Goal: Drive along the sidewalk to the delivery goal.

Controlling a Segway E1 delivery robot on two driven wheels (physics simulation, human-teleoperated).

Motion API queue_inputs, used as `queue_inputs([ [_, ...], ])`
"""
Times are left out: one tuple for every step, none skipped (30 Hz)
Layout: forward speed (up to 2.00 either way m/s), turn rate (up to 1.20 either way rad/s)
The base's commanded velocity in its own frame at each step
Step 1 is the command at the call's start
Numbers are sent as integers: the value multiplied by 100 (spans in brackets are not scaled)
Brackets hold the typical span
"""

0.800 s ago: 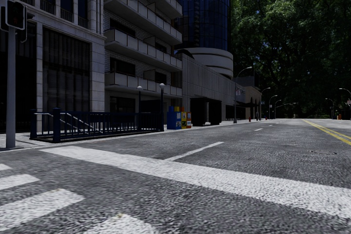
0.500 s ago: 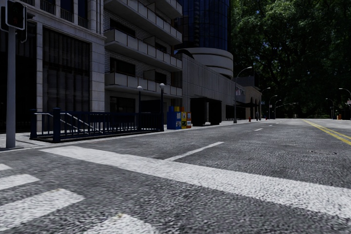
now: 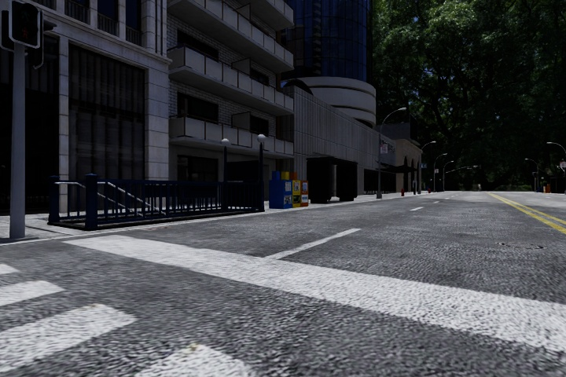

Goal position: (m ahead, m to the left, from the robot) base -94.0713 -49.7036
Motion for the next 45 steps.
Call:
queue_inputs([
  [0, 0],
  [0, 0],
  [0, 0],
  [0, 0],
  [0, 0],
  [0, 0],
  [0, -12],
  [-15, -23],
  [-15, -23],
  [-20, -27],
  [-27, -28],
  [-33, -34],
  [-33, -34],
  [-37, -37],
  [-37, -39],
  [-38, -42],
  [-38, -45],
  [-38, -45],
  [-38, -47],
  [-38, -51],
  [-38, -52],
  [-38, -52],
  [-38, -52],
  [-37, -52],
  [-37, -52],
  [-37, -52],
  [-37, -52],
  [-37, -52],
  [-37, -52],
  [-37, -52],
  [-37, -52],
  [-37, -52],
  [-37, -52],
  [-37, -52],
  [-37, -52],
  [-37, -52],
  [-37, -52],
  [-37, -52],
  [-37, -52],
  [-37, -52],
  [-37, -52],
  [-37, -52],
  [-37, -52],
  [-36, -52],
  [-36, -52],
])
